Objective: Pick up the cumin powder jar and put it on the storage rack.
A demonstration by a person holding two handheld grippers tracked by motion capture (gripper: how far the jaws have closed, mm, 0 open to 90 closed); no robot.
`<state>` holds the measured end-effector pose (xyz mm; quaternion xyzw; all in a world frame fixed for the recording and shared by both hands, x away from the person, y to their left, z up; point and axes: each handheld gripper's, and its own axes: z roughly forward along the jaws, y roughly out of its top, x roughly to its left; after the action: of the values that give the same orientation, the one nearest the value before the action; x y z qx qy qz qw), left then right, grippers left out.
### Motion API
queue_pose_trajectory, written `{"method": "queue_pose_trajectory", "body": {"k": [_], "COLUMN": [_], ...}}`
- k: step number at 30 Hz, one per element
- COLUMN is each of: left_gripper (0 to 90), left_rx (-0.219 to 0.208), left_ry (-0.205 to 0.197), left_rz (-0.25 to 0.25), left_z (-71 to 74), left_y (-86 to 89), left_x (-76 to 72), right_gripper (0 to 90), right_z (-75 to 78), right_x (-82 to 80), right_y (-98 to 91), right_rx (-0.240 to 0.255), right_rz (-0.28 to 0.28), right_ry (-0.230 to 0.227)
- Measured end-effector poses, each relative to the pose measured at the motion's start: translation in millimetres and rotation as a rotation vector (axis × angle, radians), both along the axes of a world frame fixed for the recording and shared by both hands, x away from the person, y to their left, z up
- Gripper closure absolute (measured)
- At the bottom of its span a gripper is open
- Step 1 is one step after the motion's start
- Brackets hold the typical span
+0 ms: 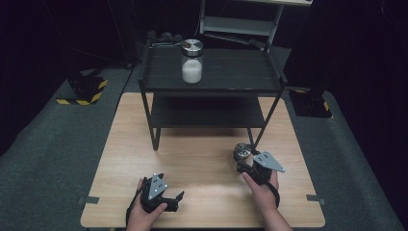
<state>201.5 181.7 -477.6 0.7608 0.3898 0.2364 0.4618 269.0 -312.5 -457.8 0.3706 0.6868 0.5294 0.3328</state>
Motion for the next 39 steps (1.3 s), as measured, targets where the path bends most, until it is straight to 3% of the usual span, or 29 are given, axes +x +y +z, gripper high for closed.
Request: {"method": "queue_pose_trajectory", "body": {"k": [15,20,39], "left_gripper": [1.1,1.1,1.1], "left_rx": [0.002,0.005,0.014], "left_ry": [-0.002,-0.005,-0.005], "left_rz": [-0.002,-0.006,-0.006], "left_z": [-0.1,-0.1,0.6], "left_y": [-0.5,-0.2,-1.8], "left_x": [-0.4,-0.4,-1.0], "right_gripper": [35.0,35.0,35.0], "right_z": [31.4,39.5,75.8], "right_x": [-15.4,-20.9,-26.2], "right_y": [-8.9,-10.3,-24.0], "right_rx": [0.014,0.019,0.059], "right_rz": [0.059,0.055,0.061], "right_ry": [-0.021,-0.047,-0.075]}}
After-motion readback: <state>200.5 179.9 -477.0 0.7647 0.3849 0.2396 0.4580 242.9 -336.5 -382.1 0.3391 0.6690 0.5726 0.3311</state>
